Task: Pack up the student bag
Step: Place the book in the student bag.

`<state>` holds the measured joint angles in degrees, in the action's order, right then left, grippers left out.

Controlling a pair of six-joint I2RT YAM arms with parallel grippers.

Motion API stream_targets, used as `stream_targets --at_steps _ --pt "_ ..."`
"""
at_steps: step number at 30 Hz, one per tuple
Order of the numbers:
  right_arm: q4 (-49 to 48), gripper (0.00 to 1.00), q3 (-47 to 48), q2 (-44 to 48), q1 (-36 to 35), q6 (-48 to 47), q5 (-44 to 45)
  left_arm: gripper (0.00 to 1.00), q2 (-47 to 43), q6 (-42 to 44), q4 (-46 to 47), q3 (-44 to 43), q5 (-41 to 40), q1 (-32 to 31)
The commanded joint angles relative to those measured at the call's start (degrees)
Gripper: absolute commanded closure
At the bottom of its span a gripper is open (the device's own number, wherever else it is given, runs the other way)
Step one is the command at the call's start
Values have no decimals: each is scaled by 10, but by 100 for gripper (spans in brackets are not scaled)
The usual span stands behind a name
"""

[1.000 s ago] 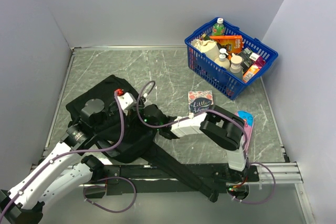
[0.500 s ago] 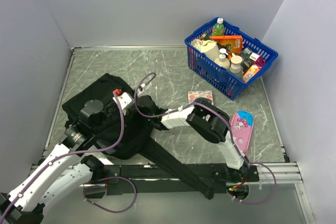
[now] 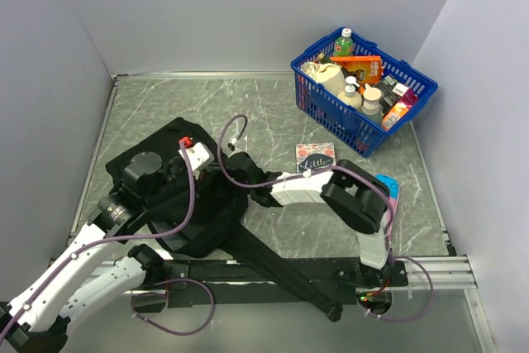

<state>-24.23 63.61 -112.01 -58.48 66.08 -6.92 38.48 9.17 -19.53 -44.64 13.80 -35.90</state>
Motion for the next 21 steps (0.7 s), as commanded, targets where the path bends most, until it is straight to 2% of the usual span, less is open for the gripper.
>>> stream_targets --at_steps 1,6,11,13,14,17,19,21 --pt "78 61 -28 68 2 -47 16 99 -8 -21 41 2 22 -6" --pt "121 65 -75 114 -12 -96 62 99 -5 -28 55 22 -11 -3" --pt "100 64 -125 172 -23 -138 87 99 5 -26 63 28 -6 -1" --pt "131 54 -114 198 -23 -164 119 99 6 -24 63 29 -3 -1" --pt "155 40 -102 220 -18 -173 130 99 5 -23 63 32 3 0" --pt "262 12 -34 236 12 -229 118 99 4 -19 61 39 10 -1" --pt "309 1 1 237 29 -273 86 99 -1 -14 62 47 13 -1" --pt "304 0 7 238 56 -286 17 99 -2 -12 65 59 23 0"
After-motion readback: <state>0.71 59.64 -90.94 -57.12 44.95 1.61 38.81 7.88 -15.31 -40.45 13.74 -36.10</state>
